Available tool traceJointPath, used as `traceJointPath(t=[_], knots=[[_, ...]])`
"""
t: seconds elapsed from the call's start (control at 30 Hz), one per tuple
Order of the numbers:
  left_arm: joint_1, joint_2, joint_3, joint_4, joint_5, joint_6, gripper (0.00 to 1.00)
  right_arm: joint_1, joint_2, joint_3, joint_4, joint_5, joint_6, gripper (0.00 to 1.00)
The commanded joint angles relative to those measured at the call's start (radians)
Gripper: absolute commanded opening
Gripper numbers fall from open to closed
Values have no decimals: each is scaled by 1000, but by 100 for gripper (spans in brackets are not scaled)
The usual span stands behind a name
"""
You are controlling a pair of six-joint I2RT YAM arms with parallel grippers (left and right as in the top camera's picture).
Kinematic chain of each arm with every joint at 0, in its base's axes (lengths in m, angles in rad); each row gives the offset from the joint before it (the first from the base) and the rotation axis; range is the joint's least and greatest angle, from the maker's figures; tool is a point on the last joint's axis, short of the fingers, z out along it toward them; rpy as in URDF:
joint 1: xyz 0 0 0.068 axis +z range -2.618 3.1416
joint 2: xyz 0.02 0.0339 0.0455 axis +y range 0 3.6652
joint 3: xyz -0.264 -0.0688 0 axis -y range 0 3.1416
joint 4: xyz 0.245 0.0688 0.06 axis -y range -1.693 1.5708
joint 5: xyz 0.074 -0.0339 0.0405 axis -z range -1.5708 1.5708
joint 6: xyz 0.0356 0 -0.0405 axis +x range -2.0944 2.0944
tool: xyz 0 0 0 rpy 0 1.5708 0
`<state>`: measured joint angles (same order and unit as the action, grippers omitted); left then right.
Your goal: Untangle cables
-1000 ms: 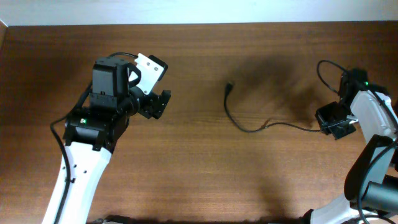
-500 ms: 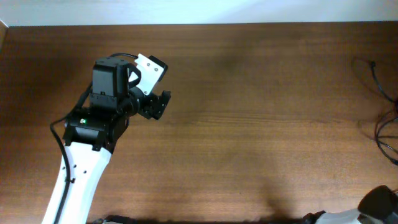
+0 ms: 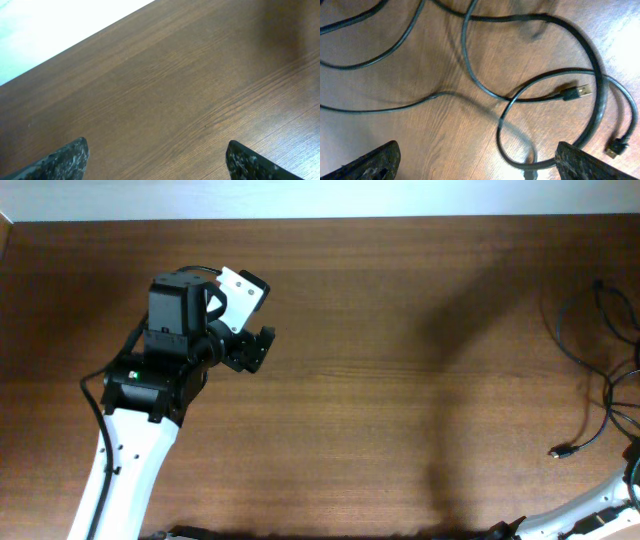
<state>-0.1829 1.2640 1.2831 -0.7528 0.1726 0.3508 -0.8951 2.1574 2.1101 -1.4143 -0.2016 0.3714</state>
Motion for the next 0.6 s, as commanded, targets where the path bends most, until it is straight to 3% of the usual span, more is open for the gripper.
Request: traceJointPath(t=[0.0, 0.07, 0.17, 0.23, 0.37, 0.57], knots=[[2, -11, 8, 0, 15, -6, 88, 11, -8, 52, -27, -216, -96, 99], [2, -11, 8, 0, 15, -6, 88, 43, -10, 194, -117, -300, -171, 99], [2, -11, 8, 0, 42, 47, 91, 196, -32, 640, -285, -250, -272, 99], [2, -12, 8, 0, 41, 47, 89, 302, -113, 744, -284, -227, -316, 99], [2, -45, 8, 3, 42, 47, 87, 537, -425, 748, -285, -121, -394, 99], [2, -130, 8, 0, 53, 47, 88, 603, -819, 565, -284, -143, -400, 99]])
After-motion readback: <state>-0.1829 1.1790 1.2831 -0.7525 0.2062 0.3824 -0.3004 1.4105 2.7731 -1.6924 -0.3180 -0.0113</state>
